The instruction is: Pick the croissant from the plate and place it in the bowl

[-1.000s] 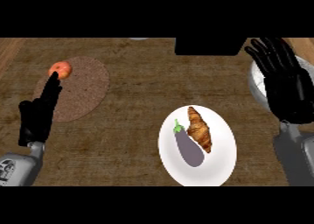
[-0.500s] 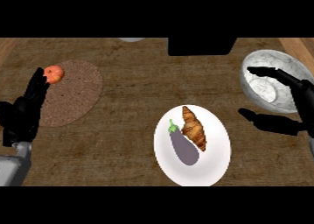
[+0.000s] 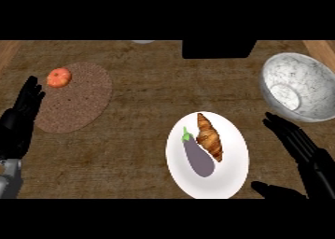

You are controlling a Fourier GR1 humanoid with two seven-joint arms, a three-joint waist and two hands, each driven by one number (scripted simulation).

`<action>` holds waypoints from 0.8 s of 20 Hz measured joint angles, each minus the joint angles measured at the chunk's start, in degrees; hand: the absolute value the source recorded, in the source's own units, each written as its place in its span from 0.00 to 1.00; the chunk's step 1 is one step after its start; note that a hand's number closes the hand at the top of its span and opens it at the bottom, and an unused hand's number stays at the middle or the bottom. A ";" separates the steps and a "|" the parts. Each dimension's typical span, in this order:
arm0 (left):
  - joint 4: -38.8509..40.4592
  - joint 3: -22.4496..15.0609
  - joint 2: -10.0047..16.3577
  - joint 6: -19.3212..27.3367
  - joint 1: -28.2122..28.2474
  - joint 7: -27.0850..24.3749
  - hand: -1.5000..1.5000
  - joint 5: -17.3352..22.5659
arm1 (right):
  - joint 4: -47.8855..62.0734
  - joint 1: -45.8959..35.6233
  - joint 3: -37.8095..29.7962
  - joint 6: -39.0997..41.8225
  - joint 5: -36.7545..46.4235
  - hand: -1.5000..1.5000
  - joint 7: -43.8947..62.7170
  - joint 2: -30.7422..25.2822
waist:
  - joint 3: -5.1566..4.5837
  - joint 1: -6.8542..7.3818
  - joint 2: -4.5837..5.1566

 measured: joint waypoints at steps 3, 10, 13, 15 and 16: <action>0.13 0.06 -1.16 -0.36 -1.48 1.03 0.50 -1.18 | -4.36 -0.69 -0.76 3.64 2.34 0.00 5.70 0.35 | 0.03 0.46 0.18; -1.14 0.15 -2.36 -1.57 -1.25 1.48 0.50 -2.46 | -7.53 -14.99 -0.32 18.17 4.05 0.00 22.62 2.17 | 0.00 1.71 0.37; -0.95 0.09 -2.66 -1.66 -2.13 1.94 0.50 -2.80 | -5.79 -21.33 1.10 26.29 2.90 0.00 28.83 1.64 | -0.05 2.14 0.45; -0.93 -0.39 -3.40 -1.30 -2.31 1.99 0.50 -3.39 | -3.08 -25.02 2.58 30.75 2.37 0.00 31.74 2.20 | -0.05 2.31 0.50; -0.79 -0.25 -3.56 -1.32 -2.51 2.02 0.50 -3.42 | -1.78 -26.64 3.41 32.76 2.13 0.00 33.25 2.89 | -0.05 2.30 0.51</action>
